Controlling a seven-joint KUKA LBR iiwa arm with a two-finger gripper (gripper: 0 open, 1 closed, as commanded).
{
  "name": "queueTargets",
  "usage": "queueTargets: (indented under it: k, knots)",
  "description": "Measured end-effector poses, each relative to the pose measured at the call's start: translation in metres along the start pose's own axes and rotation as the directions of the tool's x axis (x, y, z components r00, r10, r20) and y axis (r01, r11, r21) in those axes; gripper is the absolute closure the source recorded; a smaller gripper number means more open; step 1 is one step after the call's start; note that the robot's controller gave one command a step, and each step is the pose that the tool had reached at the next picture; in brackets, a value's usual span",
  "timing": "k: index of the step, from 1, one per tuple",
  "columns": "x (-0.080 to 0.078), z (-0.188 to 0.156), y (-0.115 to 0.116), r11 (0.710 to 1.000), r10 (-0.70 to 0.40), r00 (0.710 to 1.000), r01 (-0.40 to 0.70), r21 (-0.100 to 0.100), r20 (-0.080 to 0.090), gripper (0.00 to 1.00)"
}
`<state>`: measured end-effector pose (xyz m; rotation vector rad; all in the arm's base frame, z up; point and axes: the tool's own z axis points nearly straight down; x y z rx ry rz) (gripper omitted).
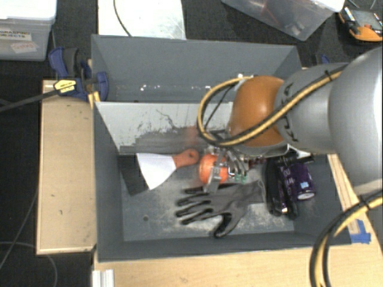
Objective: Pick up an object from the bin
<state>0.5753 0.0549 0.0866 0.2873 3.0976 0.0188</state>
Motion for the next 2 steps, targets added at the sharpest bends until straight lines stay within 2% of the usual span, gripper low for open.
queueTargets:
  k: [1, 2]
  knots:
    - [-0.001, 0.011, 0.001, 1.000, 0.000, 1.000, 0.000, 0.000, 0.001, 1.00]
    - [-0.008, -0.097, -0.003, 1.000, 0.002, 1.000, -0.002, 0.000, -0.001, 1.00]
